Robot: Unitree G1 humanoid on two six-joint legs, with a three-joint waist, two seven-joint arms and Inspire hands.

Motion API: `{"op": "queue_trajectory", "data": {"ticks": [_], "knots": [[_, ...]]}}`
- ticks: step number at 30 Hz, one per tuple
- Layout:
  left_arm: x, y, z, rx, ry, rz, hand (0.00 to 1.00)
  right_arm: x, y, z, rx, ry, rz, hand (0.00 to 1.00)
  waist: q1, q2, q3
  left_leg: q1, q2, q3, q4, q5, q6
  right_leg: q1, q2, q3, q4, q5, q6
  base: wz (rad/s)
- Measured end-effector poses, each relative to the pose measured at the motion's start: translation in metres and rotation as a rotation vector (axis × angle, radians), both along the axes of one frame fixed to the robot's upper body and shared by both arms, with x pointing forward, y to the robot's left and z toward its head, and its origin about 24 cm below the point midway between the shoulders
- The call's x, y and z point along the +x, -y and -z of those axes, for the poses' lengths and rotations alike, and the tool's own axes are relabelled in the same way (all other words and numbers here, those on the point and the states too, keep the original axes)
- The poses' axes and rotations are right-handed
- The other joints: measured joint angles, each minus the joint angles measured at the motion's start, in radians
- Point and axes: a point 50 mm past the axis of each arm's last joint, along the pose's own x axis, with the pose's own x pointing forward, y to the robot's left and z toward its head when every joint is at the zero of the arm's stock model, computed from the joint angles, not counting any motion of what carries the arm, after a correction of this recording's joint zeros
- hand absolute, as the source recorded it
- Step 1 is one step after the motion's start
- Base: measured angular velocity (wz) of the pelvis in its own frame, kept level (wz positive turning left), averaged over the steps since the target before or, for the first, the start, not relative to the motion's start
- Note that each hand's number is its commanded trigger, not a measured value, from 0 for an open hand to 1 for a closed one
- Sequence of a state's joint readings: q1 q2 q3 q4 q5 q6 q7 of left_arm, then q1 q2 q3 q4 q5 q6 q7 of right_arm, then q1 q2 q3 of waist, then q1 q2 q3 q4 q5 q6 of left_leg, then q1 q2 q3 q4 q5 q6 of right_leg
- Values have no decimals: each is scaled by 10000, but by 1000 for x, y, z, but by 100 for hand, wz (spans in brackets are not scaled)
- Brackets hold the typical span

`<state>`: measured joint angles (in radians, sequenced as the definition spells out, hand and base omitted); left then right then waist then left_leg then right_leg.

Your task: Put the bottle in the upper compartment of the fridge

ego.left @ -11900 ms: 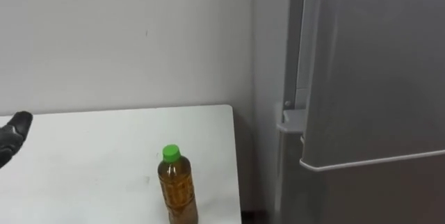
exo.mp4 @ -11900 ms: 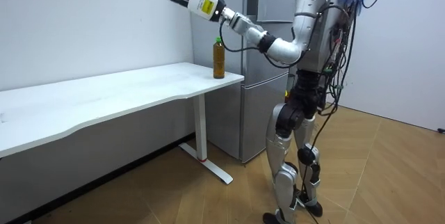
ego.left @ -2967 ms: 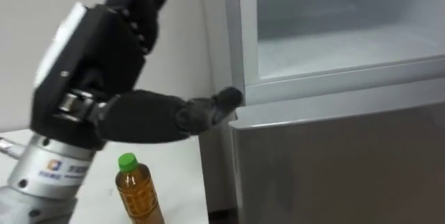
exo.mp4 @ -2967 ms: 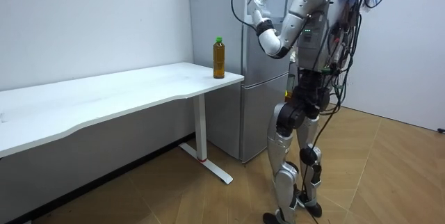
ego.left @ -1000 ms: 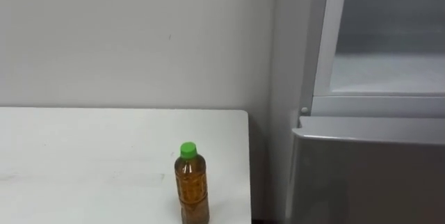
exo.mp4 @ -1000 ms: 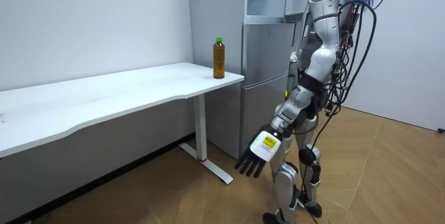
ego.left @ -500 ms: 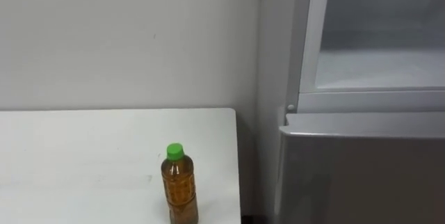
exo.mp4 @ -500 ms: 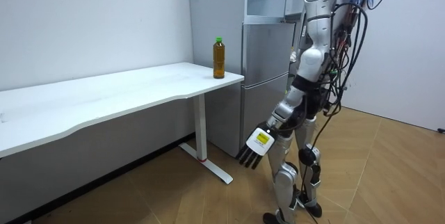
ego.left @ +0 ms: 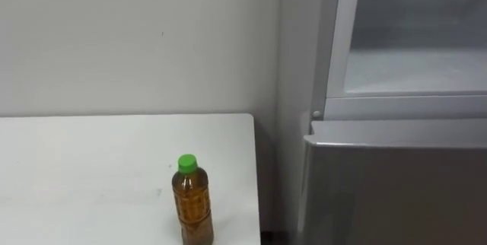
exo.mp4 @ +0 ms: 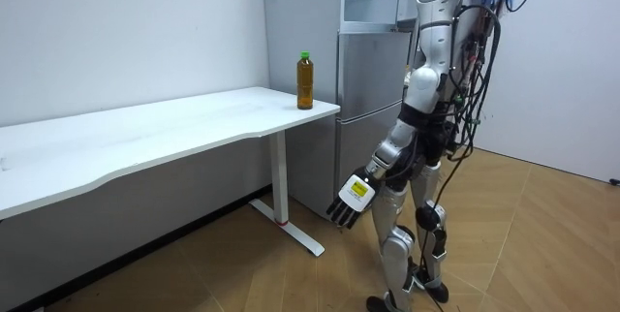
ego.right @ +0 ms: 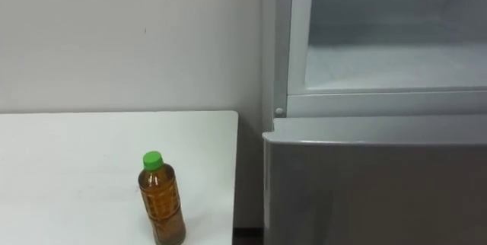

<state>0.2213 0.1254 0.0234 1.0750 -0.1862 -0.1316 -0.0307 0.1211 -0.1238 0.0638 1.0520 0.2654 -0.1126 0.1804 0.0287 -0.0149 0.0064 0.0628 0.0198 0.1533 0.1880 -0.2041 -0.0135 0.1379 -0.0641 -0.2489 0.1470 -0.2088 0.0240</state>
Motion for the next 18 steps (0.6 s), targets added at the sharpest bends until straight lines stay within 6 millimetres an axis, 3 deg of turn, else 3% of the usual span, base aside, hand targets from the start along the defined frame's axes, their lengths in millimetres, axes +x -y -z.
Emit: {"op": "queue_trajectory", "data": {"ticks": [9, 18], "knots": [[4, -2, -1, -25, 110, -14, 0, 54, -22, -35, 652, 2904, -1338, 0, -14, -11, -35, 22, 10, 63, 8, 2, 2, -24, 7, 23, 32, 1, -1, -2], [5, -2, -1, -129, 175, 59, 0, 85, -46, -79, 1078, 5292, -2472, 0, 74, 7, -26, 25, 20, 64, 3, 2, 1, -103, 14, 43, 88, 18, -3, 0]]}}
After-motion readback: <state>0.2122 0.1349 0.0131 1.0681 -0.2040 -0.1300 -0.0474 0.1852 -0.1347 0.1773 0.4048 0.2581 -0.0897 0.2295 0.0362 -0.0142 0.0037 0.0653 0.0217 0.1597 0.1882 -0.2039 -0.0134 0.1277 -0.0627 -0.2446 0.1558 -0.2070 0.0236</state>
